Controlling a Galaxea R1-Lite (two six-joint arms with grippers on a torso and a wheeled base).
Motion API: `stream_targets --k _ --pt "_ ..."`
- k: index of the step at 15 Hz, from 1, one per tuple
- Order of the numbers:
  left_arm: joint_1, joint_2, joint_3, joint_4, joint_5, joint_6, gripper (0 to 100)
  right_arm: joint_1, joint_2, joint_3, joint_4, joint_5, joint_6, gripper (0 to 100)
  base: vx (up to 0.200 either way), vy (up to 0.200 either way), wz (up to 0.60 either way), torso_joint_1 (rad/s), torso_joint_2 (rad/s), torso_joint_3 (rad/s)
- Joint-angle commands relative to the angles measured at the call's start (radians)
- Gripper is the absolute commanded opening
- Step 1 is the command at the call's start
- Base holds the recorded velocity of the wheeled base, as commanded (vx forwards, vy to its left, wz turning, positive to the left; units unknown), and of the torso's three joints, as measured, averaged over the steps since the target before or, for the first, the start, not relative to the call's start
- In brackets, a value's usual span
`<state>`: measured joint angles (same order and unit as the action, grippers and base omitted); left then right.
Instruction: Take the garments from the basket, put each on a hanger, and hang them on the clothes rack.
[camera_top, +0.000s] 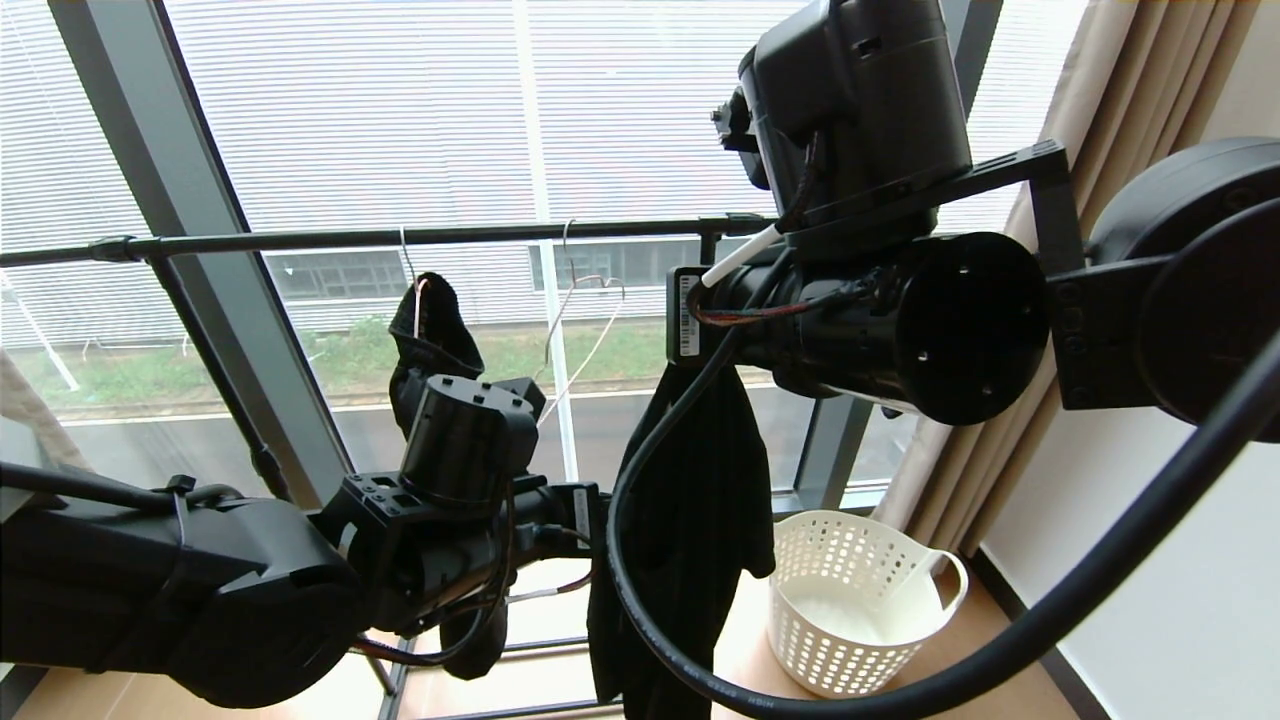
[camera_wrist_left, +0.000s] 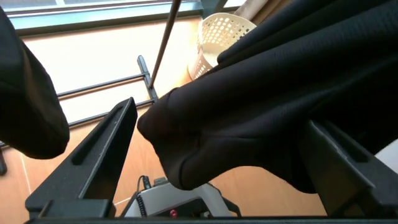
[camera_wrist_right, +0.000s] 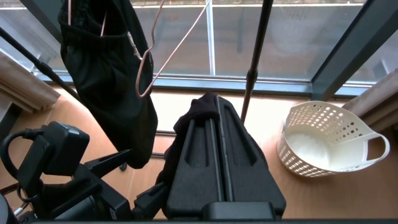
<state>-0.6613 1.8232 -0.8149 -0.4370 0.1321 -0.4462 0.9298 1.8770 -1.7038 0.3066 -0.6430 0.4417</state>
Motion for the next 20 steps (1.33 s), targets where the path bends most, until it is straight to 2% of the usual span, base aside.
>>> stream_targets --k 1,7,13,19,20 --pt "0.003 0.033 -0.023 -0.008 0.0 0.006 100 0.001 -0.001 0.001 0.0 0.0 0.002 0 0.0 0.0 0.0 0.0 0.0 0.0" --pt "0.0 0.071 -0.029 -0.045 0.001 0.061 100 0.003 -0.001 0.003 0.0 0.0 0.002 0 0.0 0.0 0.0 0.0 0.0 0.0" --pt "0.063 0.067 -0.027 -0.045 0.026 0.061 100 0.003 -0.004 0.001 0.0 0.0 0.002 0 0.0 0.0 0.0 0.0 0.0 0.0" --pt "0.065 0.025 -0.024 -0.045 0.027 0.076 100 -0.016 0.013 -0.003 -0.004 0.0 0.0 0 0.0 0.0 0.0 0.0 0.0 0.0" --pt "0.074 0.025 -0.024 -0.045 0.026 0.08 0 -0.016 0.011 -0.003 -0.004 0.0 0.0 0 0.0 0.0 0.0 0.0 0.0 0.0"
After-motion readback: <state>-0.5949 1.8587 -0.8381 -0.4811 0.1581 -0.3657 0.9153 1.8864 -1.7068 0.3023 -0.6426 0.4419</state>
